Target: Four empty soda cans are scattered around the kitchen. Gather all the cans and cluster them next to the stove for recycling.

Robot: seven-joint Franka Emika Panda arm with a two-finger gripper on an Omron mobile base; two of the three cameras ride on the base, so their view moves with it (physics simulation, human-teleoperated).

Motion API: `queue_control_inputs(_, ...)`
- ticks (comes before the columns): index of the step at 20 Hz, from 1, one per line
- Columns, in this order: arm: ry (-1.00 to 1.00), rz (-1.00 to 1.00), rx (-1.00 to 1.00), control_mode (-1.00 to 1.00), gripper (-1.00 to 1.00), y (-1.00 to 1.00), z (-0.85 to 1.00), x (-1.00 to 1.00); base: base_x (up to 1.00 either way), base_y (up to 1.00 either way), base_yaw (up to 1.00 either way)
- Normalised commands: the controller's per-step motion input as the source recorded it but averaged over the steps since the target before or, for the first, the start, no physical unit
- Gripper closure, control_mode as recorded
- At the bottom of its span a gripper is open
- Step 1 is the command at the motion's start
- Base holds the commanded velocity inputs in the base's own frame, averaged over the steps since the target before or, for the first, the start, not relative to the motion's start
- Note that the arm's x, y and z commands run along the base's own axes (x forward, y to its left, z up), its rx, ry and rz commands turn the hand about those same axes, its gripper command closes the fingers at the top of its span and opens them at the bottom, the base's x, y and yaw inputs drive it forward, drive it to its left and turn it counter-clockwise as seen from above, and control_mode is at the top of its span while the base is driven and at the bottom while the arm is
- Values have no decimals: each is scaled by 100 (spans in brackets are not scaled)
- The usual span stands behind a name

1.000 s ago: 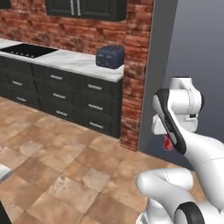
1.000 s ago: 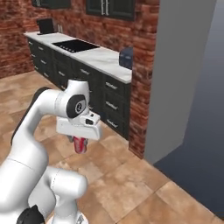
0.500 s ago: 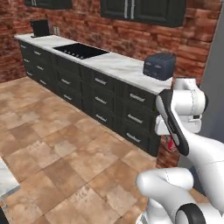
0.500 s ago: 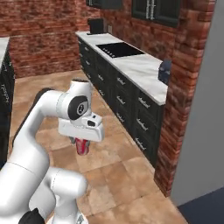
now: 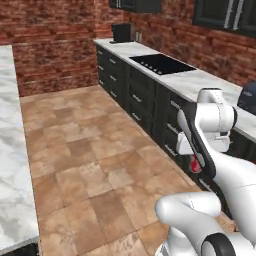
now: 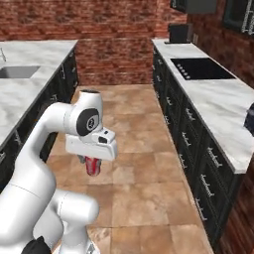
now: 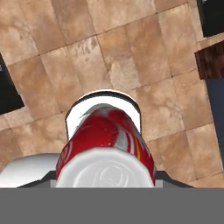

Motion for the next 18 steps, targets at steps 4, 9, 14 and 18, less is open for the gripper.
queue_control_inputs(4, 0, 0, 0, 100, 100, 0, 0, 0, 100, -36, 44)
queue_control_inputs(9, 0, 0, 0, 100, 100, 0, 0, 0, 100, -23, 20)
queue_control_inputs(14, 0, 0, 0, 100, 100, 0, 0, 0, 99, -3, -2)
queue_control_inputs(18, 0, 0, 0, 100, 100, 0, 0, 0, 95, 0, -14)
